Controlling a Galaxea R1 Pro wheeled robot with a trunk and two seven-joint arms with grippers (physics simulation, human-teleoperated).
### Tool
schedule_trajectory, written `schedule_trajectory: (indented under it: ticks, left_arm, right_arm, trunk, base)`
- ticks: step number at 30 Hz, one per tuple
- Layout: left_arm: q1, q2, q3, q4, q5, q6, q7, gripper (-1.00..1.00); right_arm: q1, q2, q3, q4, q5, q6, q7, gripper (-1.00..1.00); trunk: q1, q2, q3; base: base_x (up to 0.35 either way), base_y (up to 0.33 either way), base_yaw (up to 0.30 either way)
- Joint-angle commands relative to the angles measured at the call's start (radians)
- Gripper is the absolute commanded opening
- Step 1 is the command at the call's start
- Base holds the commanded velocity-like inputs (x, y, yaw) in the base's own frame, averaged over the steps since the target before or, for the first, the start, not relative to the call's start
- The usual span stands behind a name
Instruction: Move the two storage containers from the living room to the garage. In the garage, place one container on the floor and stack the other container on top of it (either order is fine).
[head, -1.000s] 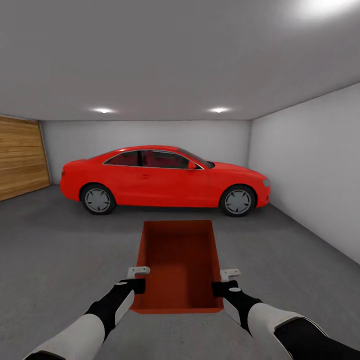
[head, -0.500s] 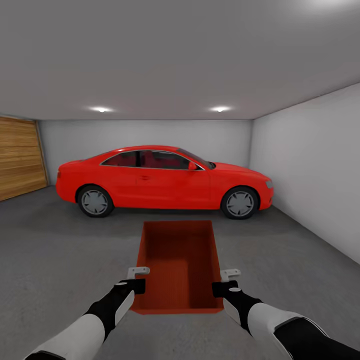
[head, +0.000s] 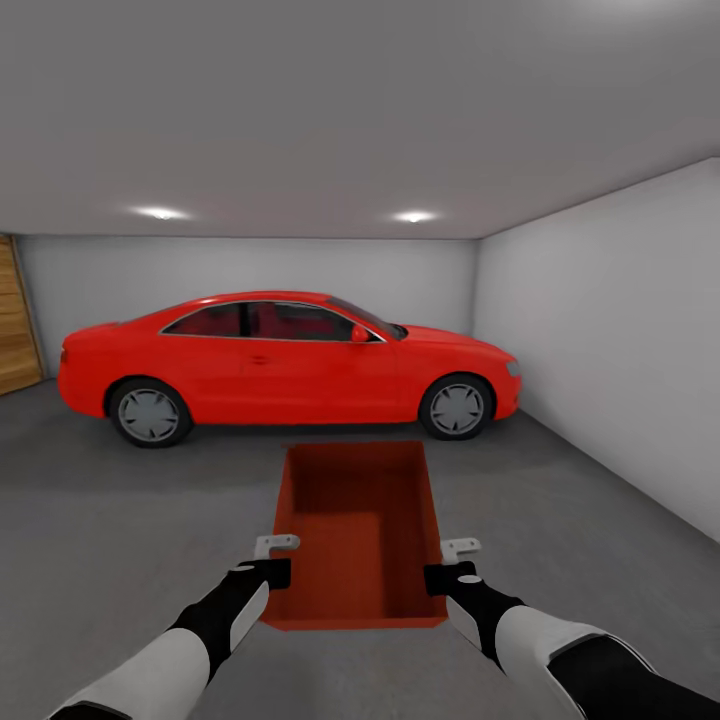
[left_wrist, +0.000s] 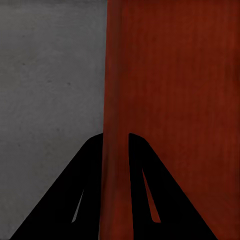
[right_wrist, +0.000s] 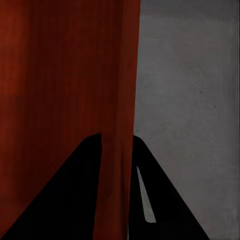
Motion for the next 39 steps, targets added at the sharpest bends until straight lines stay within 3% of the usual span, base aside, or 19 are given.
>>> schedule_trajectory:
  ticks: [1,39]
  left_arm:
    - [-0.001,0.0,0.018,-0.024,-0.015,0.007,0.015,-1.0]
    - [-0.001,0.0,0.019,-0.024,-0.015,0.007,0.015,-1.0]
  right_arm:
    - [-0.001,0.003,-0.009,0.004,-0.016,-0.004,-0.001,-1.0]
    - [-0.001,0.003,-0.009,0.004,-0.016,-0.007,-0.001,-1.0]
  trunk:
    - [0.001,-0.001,-0.002]
    - [0.001,-0.001,-0.002]
  base:
    - [0.322,0.0,-0.286]
    - [0.322,0.052,-0.287]
